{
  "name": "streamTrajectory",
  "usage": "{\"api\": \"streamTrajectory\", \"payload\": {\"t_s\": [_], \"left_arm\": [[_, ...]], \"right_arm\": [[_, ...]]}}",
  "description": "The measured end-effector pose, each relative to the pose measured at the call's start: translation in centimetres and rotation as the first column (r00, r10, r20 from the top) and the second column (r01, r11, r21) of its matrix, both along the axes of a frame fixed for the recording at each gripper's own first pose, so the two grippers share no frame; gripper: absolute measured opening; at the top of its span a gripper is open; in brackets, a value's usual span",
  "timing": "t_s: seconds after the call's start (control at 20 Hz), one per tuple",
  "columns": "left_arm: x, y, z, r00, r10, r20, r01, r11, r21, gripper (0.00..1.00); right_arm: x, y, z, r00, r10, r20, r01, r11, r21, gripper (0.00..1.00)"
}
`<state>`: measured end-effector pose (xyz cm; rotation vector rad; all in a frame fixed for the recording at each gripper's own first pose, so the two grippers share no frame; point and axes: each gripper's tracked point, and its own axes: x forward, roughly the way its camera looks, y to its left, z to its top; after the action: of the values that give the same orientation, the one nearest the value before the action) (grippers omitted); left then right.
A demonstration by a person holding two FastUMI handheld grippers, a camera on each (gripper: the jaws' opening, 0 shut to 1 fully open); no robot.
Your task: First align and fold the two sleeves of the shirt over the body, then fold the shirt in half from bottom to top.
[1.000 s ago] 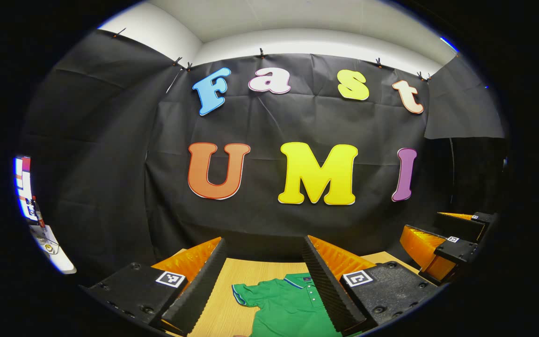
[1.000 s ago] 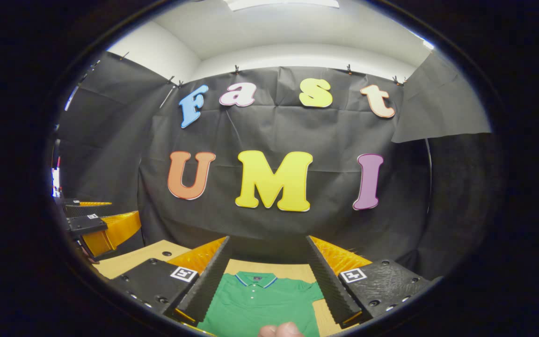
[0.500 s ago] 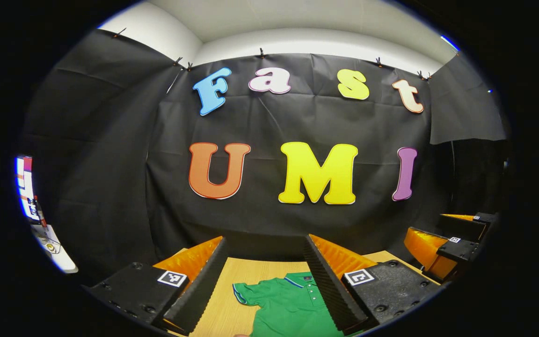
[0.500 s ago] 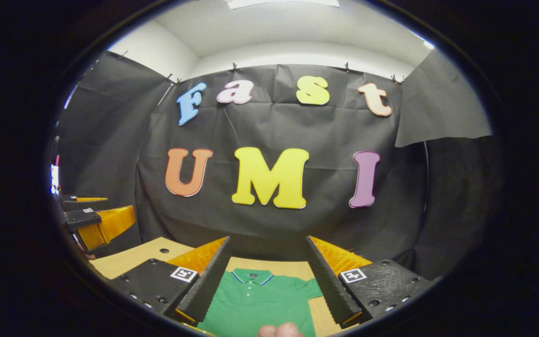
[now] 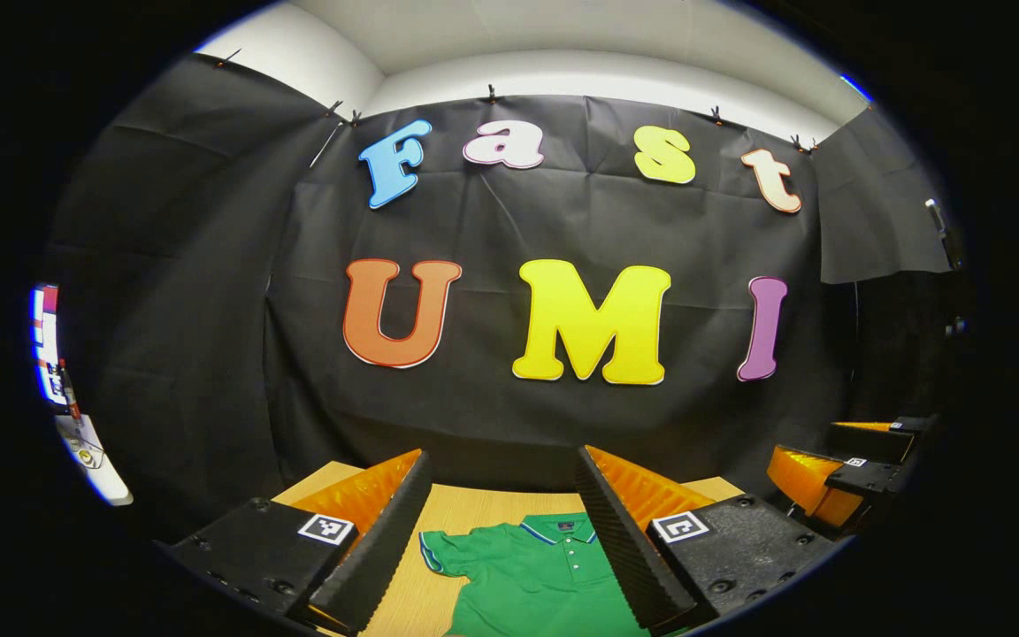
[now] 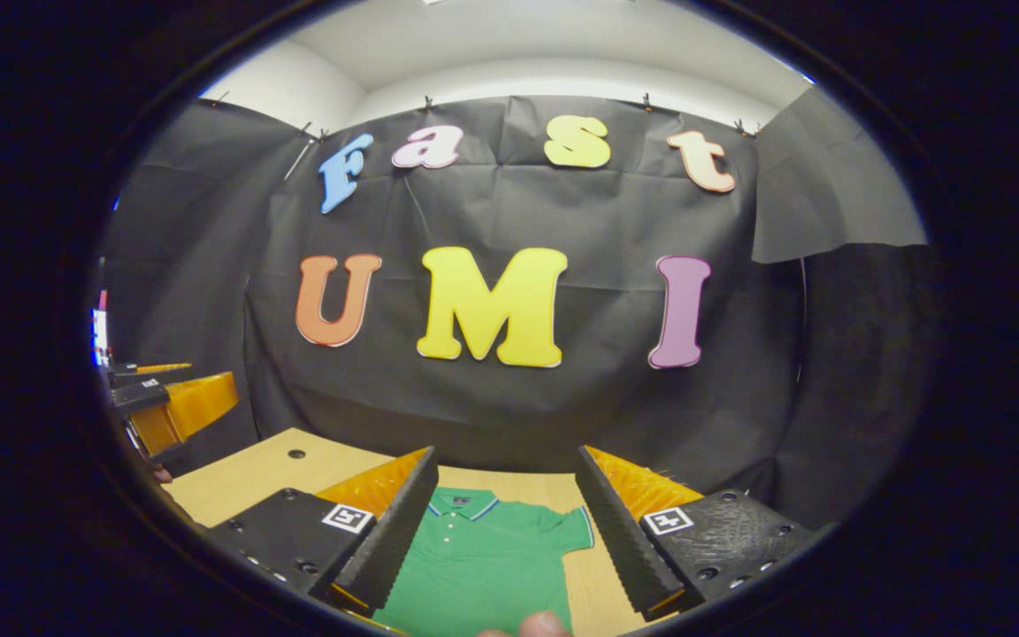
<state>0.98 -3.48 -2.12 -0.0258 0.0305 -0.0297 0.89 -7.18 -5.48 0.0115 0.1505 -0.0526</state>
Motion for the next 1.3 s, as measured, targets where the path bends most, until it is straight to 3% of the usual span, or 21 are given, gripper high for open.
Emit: {"api": "streamTrajectory", "payload": {"t_s": [0.1,0.2,0.25,0.5,0.8,1.15,1.2,1.25,1.3], "left_arm": [[0.7,-0.5,-0.3,1.000,0.008,-0.008,-0.008,1.000,0.010,1.00],[1.3,-0.6,-0.1,0.999,0.032,-0.003,-0.032,0.999,0.019,1.00],[1.6,-1.0,-0.2,1.000,0.031,0.001,-0.031,0.999,0.013,1.00],[2.9,-1.9,-1.1,0.997,0.068,-0.024,-0.068,0.998,0.012,1.00],[3.8,-2.9,-1.1,0.994,0.105,-0.039,-0.103,0.994,0.039,1.00],[3.6,-2.6,-1.2,0.985,0.163,-0.059,-0.158,0.984,0.082,1.00],[3.6,-2.5,-1.2,0.983,0.170,-0.063,-0.163,0.982,0.095,0.88],[3.4,-2.5,-1.4,0.982,0.177,-0.066,-0.170,0.980,0.106,1.00],[3.4,-2.5,-1.6,0.981,0.180,-0.072,-0.171,0.979,0.112,1.00]], "right_arm": [[1.3,-1.6,-1.8,0.999,0.008,-0.040,-0.009,1.000,-0.007,0.93],[2.6,-3.6,-4.0,0.996,0.019,-0.082,-0.021,1.000,-0.012,0.97],[3.3,-4.7,-5.3,0.995,0.017,-0.103,-0.019,1.000,-0.012,0.93],[8.4,-9.5,-13.4,0.968,0.016,-0.249,-0.013,1.000,0.015,0.95],[15.5,-14.3,-24.9,0.903,0.003,-0.430,0.016,0.999,0.041,0.97],[21.0,-16.7,-34.6,0.829,-0.004,-0.559,0.037,0.998,0.048,0.97],[21.6,-16.6,-35.4,0.821,0.003,-0.571,0.033,0.998,0.053,0.95],[21.9,-16.6,-36.4,0.811,0.013,-0.585,0.021,0.999,0.050,0.95],[22.2,-16.7,-37.1,0.803,0.019,-0.595,0.004,0.999,0.038,0.95]]}}
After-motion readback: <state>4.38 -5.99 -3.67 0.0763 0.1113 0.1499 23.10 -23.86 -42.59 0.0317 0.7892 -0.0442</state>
